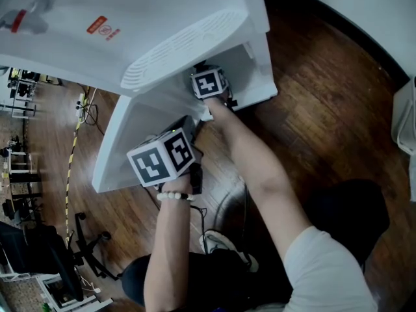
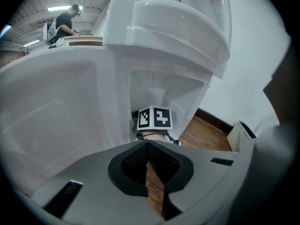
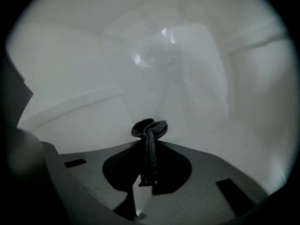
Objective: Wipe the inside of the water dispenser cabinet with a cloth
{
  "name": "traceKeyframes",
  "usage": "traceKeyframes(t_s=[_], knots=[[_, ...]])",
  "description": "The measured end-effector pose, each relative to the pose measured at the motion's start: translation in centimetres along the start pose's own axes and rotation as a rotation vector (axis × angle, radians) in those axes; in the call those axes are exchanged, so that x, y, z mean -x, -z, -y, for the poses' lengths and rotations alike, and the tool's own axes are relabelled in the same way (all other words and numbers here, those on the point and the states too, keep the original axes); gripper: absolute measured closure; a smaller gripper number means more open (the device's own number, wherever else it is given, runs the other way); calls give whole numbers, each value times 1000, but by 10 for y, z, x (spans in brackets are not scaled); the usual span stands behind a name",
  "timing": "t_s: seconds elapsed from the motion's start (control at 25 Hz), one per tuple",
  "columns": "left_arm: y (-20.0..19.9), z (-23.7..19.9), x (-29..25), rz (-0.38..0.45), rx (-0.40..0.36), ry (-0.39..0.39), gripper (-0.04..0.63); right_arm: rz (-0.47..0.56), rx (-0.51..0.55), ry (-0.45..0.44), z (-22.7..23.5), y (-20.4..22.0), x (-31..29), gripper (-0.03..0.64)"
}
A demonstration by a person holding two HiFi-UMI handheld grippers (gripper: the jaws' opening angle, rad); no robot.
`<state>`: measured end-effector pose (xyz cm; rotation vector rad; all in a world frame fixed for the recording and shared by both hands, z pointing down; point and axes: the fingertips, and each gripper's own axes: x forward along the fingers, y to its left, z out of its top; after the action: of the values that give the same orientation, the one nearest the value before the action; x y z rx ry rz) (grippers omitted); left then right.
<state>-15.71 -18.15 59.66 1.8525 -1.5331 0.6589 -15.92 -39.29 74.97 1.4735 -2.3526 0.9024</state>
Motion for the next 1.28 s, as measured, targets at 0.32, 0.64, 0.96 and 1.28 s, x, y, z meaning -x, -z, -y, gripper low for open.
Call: traceKeyframes(t_s=[0.32,0.64,0.96,1.28], knots=[[-3,8,-3,5,-2,16,598,82,-14,37,19,-13,17,576],[-7,15,-2,17,11,27,598,258,7,35,12,-68,60,577],[-9,21,1,20,11,36,598,338,-5,-9,-11,-125,96,574],[-10,23,4,27,22,42,598,351,3,-13,-13,-135,105,572]])
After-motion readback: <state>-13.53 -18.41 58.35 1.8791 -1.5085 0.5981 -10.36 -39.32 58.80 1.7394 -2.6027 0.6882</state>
